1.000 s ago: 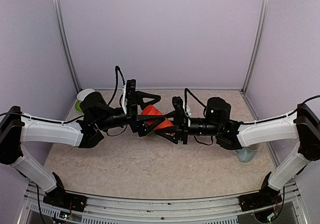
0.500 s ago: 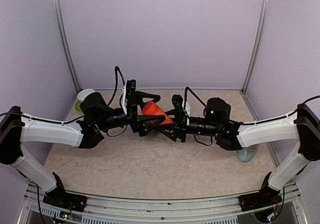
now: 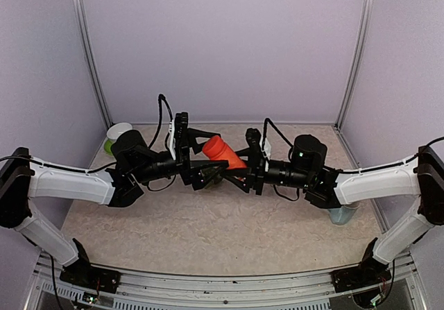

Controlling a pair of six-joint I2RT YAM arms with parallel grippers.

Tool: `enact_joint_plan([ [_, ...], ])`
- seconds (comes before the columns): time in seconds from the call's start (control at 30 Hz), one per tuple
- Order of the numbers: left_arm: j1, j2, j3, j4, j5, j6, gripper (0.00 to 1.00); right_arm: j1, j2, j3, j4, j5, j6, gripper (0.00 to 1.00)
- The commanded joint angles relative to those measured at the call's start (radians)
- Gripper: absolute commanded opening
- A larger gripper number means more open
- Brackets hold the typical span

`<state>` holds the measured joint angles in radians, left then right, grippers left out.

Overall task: Sort the pills into containers
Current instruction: Unscrew the lid of the pill bottle from the pill bottle.

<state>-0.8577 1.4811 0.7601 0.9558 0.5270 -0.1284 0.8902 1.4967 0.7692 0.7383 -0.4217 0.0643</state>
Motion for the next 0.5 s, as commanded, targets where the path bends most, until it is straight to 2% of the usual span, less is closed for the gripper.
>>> enact_joint_plan([
  [0.0, 0.0, -0.032, -0.017, 0.013, 0.017, 0.009, 0.99, -0.027, -0.042, -0.008, 0.053, 0.053, 0.0, 0.28],
  [0.47, 0.02, -0.059, -0.019, -0.001, -0.03, -0.001, 0.99, -0.029, -0.046, -0.01, 0.047, -0.083, -0.025, 0.28],
])
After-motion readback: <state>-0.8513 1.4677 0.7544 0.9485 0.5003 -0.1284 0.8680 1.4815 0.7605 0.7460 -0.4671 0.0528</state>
